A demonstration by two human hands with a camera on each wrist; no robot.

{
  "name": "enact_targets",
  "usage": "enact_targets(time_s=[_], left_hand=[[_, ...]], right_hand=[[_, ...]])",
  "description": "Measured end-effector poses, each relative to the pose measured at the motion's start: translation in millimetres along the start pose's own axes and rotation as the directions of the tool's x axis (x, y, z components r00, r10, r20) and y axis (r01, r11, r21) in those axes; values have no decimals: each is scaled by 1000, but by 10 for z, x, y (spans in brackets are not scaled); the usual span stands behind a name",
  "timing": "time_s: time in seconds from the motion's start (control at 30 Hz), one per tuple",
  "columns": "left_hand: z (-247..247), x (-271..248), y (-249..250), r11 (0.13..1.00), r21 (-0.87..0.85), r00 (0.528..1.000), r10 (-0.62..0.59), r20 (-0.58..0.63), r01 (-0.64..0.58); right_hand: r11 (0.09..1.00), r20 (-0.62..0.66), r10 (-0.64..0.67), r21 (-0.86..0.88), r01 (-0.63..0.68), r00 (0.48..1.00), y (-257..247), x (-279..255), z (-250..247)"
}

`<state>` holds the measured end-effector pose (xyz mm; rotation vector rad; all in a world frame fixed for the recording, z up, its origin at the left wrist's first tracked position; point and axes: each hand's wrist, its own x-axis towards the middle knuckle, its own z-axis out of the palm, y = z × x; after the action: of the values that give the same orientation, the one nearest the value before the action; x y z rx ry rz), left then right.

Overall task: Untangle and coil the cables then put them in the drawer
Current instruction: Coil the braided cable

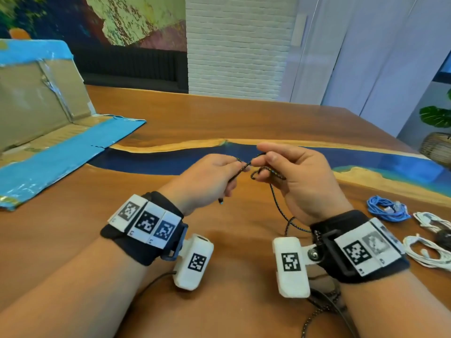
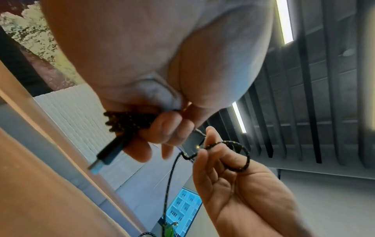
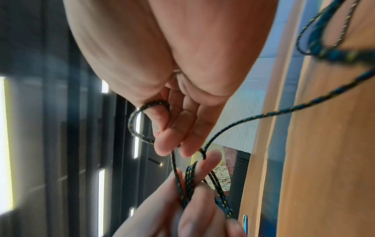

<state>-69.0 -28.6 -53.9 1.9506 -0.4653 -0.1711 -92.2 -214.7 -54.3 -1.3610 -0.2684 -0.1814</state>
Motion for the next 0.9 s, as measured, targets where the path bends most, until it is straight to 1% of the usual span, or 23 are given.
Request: enact_targets(time_s=[0.03, 0.07, 0.17, 0.2, 0.27, 0.37, 0.43, 0.47, 0.53, 0.6, 0.63, 0.67, 0.7, 0.73, 0.77, 0.83, 0.87, 0.9], left_hand=[[-9, -11, 10, 1000, 2, 999, -10, 33, 10], [-27, -16, 11, 1000, -19, 998, -22, 52, 23], [-67, -18, -12, 1000, -15, 999, -11, 44, 11], [-68, -16, -19, 999, -29, 999, -12, 44, 13], [-61, -15, -20, 993, -111, 999, -27, 30, 30], [-68, -6, -34, 968, -240, 998, -69, 16, 70], [-108, -7, -56, 928, -357, 994, -91, 54, 104], [-143, -15, -58, 894, -431, 992, -92, 91, 122], [-230, -44, -33, 793, -590, 984, -61, 167, 150], [-305, -75, 13, 681, -718, 979, 5, 206, 148], [-330, -84, 32, 627, -768, 979, 37, 201, 134], [-352, -79, 33, 570, -814, 981, 70, 180, 109], [-366, -64, 30, 509, -858, 983, 105, 150, 76], [-375, -42, 18, 440, -897, 984, 135, 114, 43], [-377, -21, 5, 364, -931, 985, 156, 78, 17], [-361, 14, -19, 220, -975, 988, 153, 6, -28], [-335, 34, -27, 167, -984, 992, 123, -39, -59], [-290, 54, -27, 139, -985, 992, 79, -94, -104]], right_hand=[[998, -1, 28, 64, -28, 1000, 1, 11, -18], [995, 3, 51, 91, -51, 999, 4, 20, -32], [996, 2, 83, 17, -83, 997, -10, 29, -63], [995, -1, 97, 23, -97, 995, -19, 32, -75], [978, 4, 156, 137, -155, 988, -43, 20, -84], [917, 7, 254, 316, -243, 967, -52, 11, -111], [900, -10, 282, 349, -261, 959, -59, 33, -168], [908, -32, 276, 337, -250, 961, -62, 52, -208], [943, -84, 237, 258, -208, 968, -41, 88, -287], [978, -119, 188, 119, -174, 975, 10, 105, -332], [988, -137, 156, 10, -156, 978, 37, 109, -335], [981, -152, 112, -138, -134, 982, 53, 102, -325], [946, -153, 59, -306, -104, 986, 61, 91, -310], [884, -129, 14, -461, -73, 992, 59, 76, -287], [814, -81, 1, -579, -48, 997, 52, 57, -251], [694, 53, 67, -720, -9, 996, 32, 1, -144], [638, 120, 116, -770, 19, 986, 26, -28, -87], [593, 179, 166, -804, 47, 970, 21, -53, -24]])
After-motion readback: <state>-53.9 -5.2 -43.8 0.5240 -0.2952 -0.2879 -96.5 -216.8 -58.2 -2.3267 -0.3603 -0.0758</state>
